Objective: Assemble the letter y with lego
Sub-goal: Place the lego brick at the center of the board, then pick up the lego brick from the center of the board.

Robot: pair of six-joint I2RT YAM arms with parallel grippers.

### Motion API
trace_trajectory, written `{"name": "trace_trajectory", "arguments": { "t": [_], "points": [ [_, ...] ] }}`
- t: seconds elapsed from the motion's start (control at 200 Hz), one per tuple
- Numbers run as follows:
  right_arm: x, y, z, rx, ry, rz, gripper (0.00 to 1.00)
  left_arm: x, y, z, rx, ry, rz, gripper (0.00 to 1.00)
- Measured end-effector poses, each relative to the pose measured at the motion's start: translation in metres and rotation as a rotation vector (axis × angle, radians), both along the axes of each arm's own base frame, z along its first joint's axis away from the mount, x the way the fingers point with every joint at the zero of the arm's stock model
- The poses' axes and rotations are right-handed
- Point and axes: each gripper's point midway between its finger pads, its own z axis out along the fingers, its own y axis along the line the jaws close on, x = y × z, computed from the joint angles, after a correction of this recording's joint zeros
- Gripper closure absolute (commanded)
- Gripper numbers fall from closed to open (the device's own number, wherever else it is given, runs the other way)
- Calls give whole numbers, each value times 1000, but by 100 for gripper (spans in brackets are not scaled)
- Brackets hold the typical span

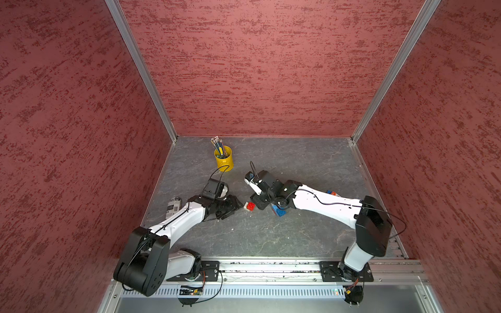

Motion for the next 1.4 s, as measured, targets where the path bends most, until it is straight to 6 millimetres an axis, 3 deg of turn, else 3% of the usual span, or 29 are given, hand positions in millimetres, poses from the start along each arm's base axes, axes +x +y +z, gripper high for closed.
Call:
{"name": "trace_trajectory", "arguments": {
  "t": [0.215, 0.371, 0.711, 1.398],
  "points": [
    [7, -42, -5, 70, 43, -180, 45, 1, -5, -8, -118, -18, 41, 40],
    [12, -62, -6, 109, 56, -263, 46, 6, -6, -8, -203, -52, 71, 41],
    [13, -67, -13, 129, 68, -303, 48, 14, -11, -14, -289, -81, 84, 33],
    [19, -80, -20, 114, 62, -369, 52, 13, -19, -22, -313, -96, 11, 36]
  ]
}}
